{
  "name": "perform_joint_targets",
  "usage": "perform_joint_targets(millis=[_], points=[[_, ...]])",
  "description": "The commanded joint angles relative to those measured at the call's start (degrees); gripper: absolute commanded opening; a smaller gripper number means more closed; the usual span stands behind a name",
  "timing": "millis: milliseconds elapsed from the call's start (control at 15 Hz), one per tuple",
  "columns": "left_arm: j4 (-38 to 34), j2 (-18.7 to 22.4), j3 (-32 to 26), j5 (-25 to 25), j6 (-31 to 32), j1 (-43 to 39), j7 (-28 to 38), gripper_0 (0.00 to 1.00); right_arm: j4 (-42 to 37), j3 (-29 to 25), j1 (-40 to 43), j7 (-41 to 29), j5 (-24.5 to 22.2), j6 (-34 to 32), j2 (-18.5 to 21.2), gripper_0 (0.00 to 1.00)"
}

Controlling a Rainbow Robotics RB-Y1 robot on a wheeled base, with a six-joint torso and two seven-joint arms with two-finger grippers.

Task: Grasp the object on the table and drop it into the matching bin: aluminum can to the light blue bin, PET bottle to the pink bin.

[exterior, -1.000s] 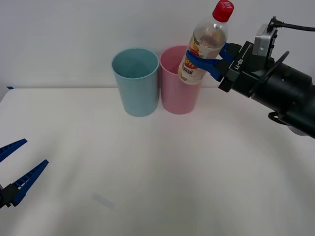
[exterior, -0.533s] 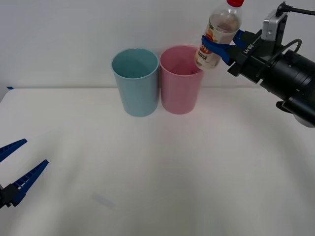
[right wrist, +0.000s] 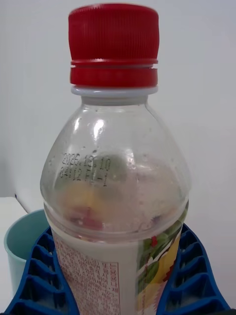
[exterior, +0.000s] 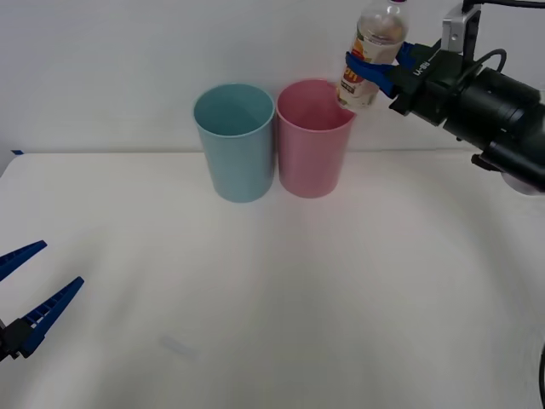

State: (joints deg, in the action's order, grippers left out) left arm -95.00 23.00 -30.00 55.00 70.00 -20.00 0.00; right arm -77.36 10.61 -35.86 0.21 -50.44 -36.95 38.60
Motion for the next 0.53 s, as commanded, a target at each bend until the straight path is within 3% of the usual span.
perform_joint_targets(millis=[67, 400, 533], points=[[0.0, 0.0, 0.0, 0.0, 0.0, 0.0, 0.0, 1.00, 7.0, 0.0, -5.3, -0.2, -3.9, -4.6, -4.2, 0.00], [0.0, 0.0, 0.0, 0.0, 0.0, 0.0, 0.0, 1.00, 14.4, -0.1, -11.5, -0.5, -11.4, -4.8, -9.9, 0.00], [0.0, 0.0, 0.0, 0.0, 0.0, 0.0, 0.0, 1.00, 17.2, -0.1, -13.3, -0.2, -12.1, -4.8, -11.0, 0.00]])
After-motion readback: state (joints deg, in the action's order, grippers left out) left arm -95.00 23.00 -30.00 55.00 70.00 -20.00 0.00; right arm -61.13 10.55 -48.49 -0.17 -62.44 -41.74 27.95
